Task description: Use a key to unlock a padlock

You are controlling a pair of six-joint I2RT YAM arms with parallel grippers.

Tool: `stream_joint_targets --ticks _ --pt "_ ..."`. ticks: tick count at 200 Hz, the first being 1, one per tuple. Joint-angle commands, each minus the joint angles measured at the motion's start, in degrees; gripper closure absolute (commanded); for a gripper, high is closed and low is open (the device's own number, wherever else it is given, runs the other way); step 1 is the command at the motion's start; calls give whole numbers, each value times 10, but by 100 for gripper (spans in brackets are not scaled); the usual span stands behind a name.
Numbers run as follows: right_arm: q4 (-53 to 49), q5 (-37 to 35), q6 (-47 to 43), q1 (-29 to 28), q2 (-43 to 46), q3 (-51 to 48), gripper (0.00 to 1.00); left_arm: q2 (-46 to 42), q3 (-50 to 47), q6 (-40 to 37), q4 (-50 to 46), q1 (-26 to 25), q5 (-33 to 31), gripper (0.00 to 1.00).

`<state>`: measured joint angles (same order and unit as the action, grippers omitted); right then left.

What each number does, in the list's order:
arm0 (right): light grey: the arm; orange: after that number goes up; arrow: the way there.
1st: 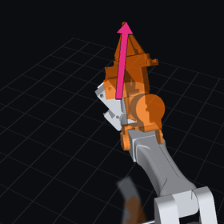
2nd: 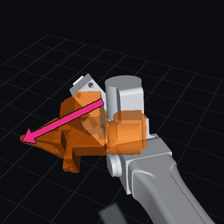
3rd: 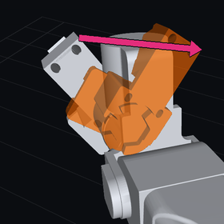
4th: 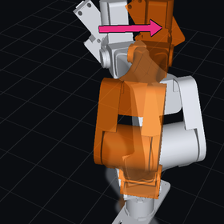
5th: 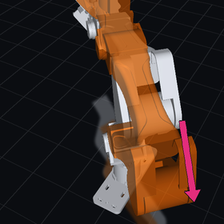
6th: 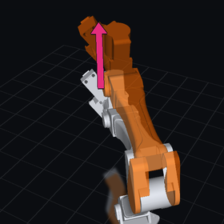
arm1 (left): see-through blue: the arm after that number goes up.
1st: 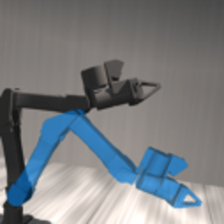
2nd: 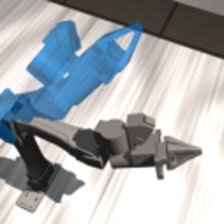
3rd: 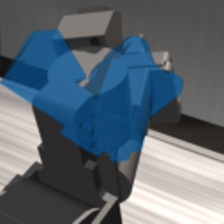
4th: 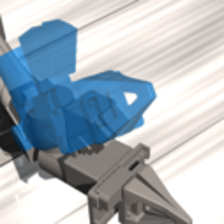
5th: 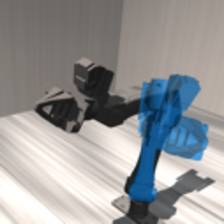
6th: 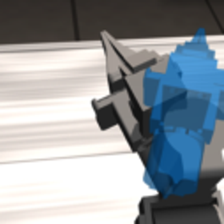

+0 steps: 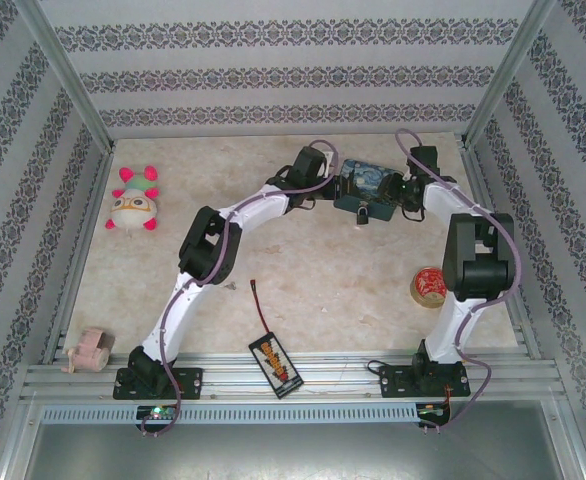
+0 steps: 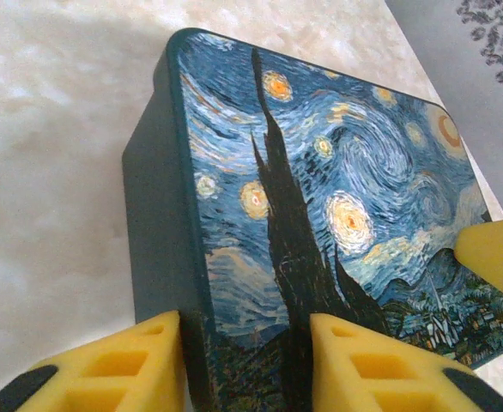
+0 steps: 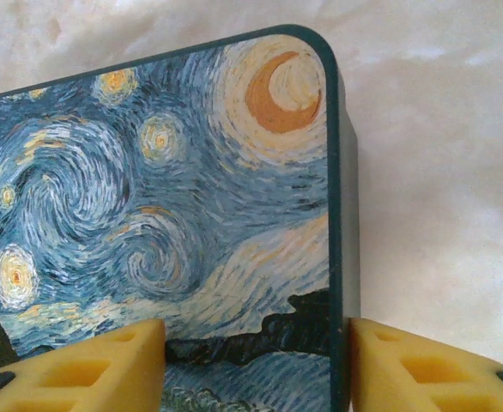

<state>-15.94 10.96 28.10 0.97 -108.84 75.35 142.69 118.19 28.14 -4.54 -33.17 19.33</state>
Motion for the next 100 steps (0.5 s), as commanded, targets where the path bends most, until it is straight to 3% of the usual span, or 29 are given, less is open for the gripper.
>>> stream_joint_targets --ticks 1,30,100 --pt "-41 51 -21 -53 -38 18 48 -48 -81 -23 6 -9 -17 72" --pt "-63 60 -31 -97 -59 47 49 -129 -209 -21 71 -10 -46 79" --pt "-111 65 -23 -223 -72 94 51 -371 -547 29 198 -16 -149 82"
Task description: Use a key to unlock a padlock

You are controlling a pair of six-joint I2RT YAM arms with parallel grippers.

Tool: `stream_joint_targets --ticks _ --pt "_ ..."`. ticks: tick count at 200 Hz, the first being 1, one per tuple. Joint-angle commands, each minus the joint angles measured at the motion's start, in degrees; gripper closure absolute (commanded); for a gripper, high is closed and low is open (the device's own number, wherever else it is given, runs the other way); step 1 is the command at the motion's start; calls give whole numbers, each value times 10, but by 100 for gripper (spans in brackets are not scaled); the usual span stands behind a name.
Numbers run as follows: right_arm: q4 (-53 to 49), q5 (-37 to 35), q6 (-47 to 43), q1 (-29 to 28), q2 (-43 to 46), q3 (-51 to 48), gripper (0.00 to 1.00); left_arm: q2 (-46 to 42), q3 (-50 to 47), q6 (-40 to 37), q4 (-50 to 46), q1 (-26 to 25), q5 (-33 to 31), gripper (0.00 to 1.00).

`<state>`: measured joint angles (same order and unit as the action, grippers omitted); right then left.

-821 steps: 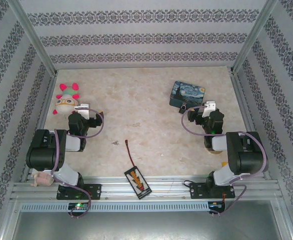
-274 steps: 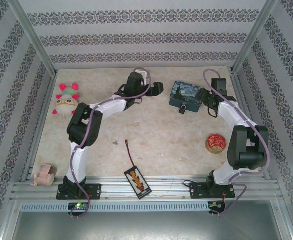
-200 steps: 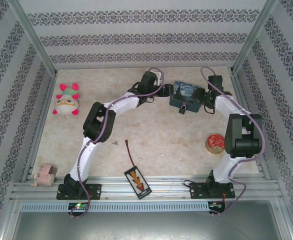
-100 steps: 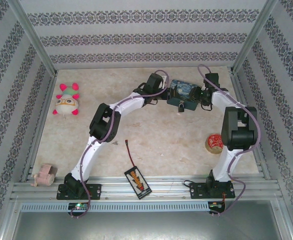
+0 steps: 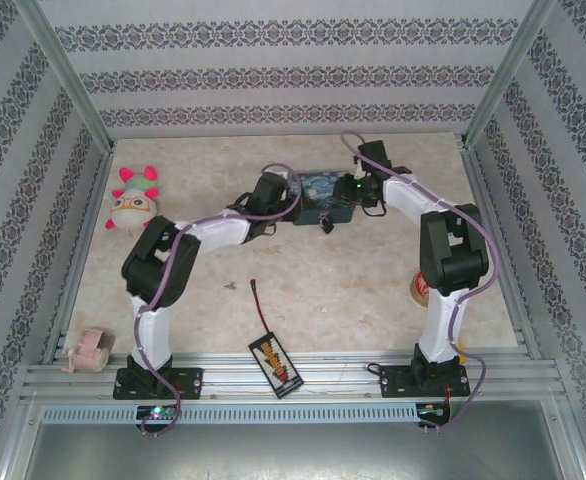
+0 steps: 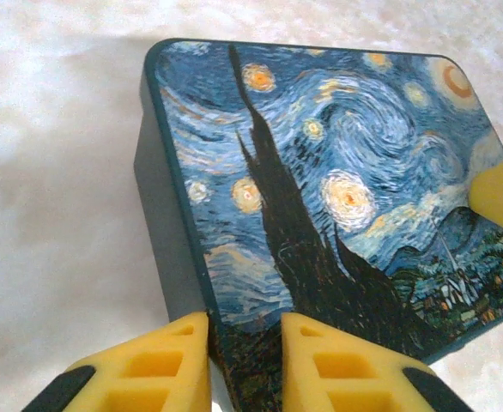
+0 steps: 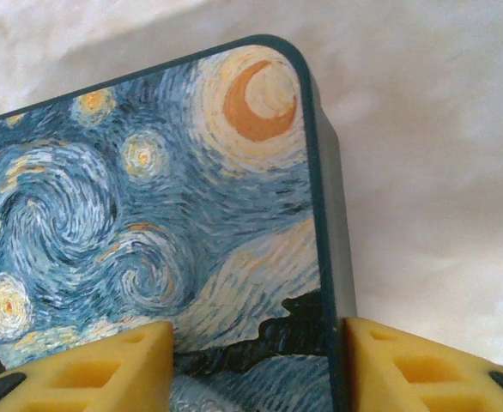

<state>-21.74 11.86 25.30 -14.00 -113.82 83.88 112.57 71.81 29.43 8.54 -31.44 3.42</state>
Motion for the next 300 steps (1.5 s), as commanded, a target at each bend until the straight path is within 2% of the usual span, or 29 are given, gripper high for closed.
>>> stream_joint_targets --ticks 1,57,80,122,194,214,235,264,300 --pt "-54 56 6 -75 -21 9 51 -74 -87 17 67 -34 8 82" --pt "-39 2 71 -183 51 -75 51 -231 -260 73 69 -65 -53 82" --pt "-26 -22 96 -209 62 -98 51 -261 -295 87 72 -65 -72 76" --pt "-16 -57 104 -217 40 -72 49 -246 -289 78 69 -55 -83 68" --pt "-50 -79 82 -195 -11 23 36 -202 -239 61 82 -17 -66 59" --pt "-62 -96 75 -192 -1 25 28 -210 -238 62 79 -14 -66 47" --pt "-77 -122 63 -187 26 19 25 -237 -245 62 67 -10 -73 33" --pt "-102 -163 49 -184 75 6 23 -305 -266 67 45 7 -91 0" --pt "-120 -197 37 -197 130 -20 25 -411 -302 62 4 50 -126 1"
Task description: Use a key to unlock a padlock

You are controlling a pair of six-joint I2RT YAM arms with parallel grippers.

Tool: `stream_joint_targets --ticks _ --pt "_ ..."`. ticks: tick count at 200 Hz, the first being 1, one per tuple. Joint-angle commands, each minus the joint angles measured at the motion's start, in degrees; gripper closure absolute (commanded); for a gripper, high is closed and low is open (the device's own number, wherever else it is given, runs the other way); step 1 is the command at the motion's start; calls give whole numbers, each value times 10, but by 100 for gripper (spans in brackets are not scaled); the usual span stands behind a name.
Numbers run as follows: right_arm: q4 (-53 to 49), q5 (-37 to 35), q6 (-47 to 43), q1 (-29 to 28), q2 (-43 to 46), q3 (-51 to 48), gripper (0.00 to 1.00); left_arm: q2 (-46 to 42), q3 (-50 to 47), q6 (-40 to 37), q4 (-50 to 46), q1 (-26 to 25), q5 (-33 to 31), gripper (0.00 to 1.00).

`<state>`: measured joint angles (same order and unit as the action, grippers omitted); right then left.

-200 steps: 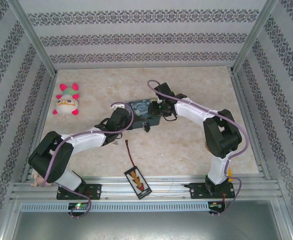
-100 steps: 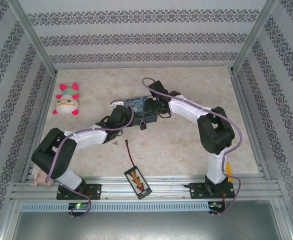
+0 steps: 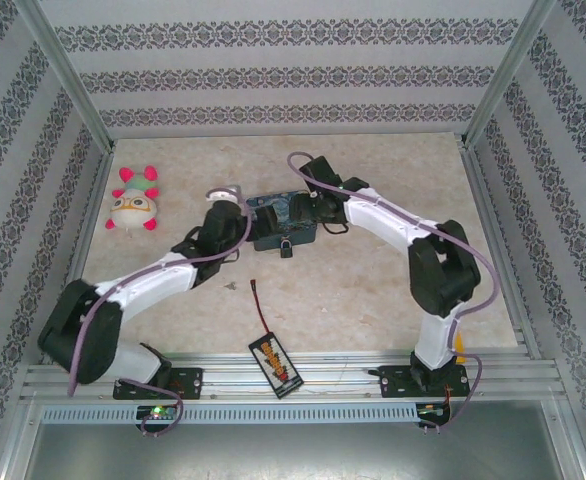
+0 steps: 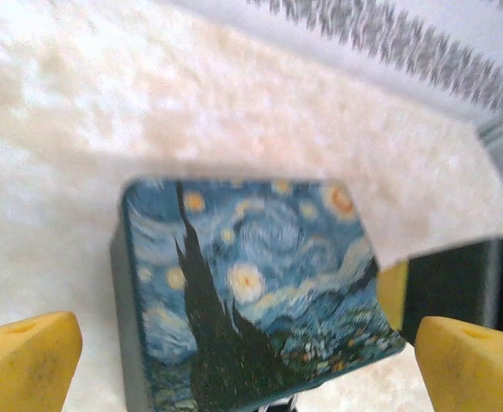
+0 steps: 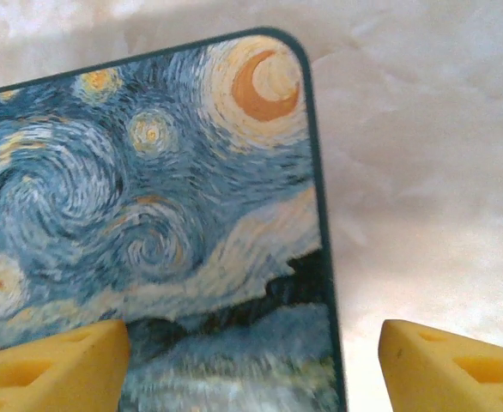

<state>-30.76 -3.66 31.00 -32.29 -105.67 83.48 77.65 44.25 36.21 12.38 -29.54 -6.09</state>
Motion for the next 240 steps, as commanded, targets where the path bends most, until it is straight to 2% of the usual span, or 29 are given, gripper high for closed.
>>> stream_joint_targets --ticks 1,34,62,98,122,160,240 --pt "-30 -42 -20 -15 49 -17 25 -64 -27 -6 -36 32 -32 1" --pt "-44 -42 -20 -74 70 -30 32 -160 -64 -22 -96 94 -64 1" --pt "-56 -27 0 -149 45 -15 35 -215 -92 -24 -137 153 -68 1" --pt "-54 10 32 -232 -30 34 41 -221 -113 6 -153 227 -39 1" --pt "-53 39 32 -267 -78 72 43 -206 -124 27 -134 258 -9 1" --pt "-54 84 24 -285 -138 108 48 -188 -128 43 -125 274 16 1" --pt "-82 71 0 -280 -209 172 58 -195 -145 54 -114 279 23 1"
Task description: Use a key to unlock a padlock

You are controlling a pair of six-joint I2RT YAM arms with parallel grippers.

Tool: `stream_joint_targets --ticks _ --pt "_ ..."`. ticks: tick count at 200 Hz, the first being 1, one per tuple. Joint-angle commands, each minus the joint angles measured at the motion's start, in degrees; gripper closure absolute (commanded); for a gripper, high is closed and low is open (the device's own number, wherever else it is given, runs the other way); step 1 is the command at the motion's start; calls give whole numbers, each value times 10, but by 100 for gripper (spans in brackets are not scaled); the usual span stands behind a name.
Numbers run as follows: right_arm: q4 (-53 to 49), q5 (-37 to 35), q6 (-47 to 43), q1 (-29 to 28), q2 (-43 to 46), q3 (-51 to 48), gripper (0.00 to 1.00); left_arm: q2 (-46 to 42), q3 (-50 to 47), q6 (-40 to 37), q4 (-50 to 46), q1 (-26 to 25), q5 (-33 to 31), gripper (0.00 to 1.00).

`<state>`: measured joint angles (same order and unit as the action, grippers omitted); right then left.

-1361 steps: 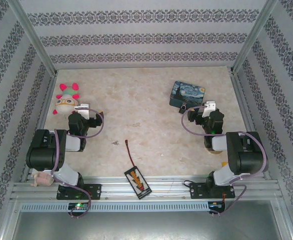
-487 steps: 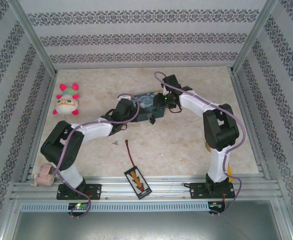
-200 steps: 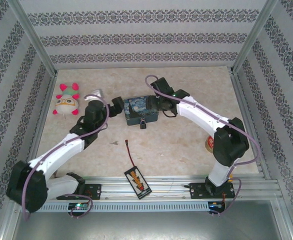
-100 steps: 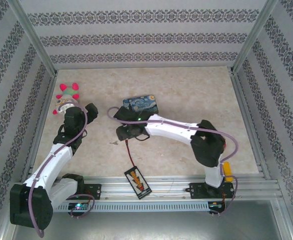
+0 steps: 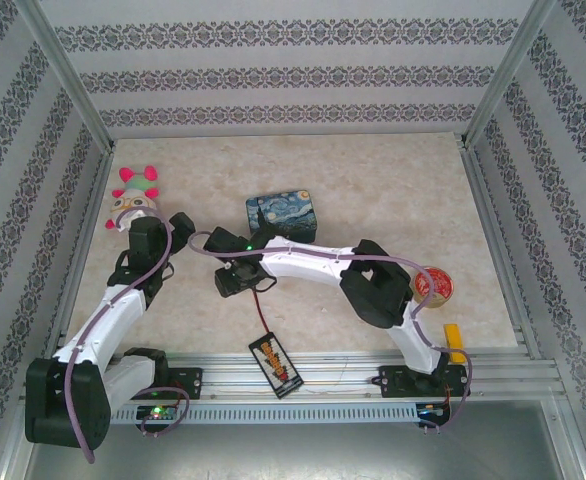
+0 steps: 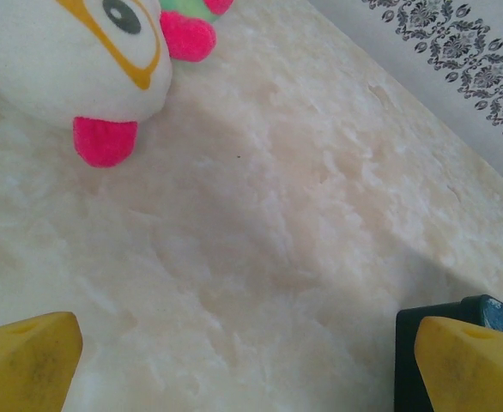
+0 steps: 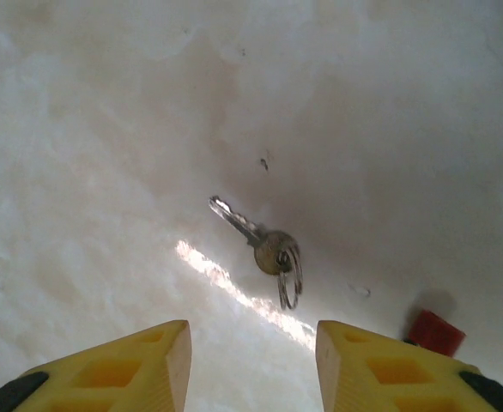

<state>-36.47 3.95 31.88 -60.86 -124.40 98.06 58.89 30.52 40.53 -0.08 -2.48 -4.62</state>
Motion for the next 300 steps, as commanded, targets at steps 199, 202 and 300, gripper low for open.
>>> stream_joint_targets --ticks 199,202,300 --pt "-44 -29 13 21 -80 57 82 -3 -13 9 21 13 25 1" --pt "-44 -31 13 22 -79 55 84 -3 -13 9 20 13 25 1" --pt "16 -105 -20 24 44 -43 100 -21 8 -52 28 15 31 1"
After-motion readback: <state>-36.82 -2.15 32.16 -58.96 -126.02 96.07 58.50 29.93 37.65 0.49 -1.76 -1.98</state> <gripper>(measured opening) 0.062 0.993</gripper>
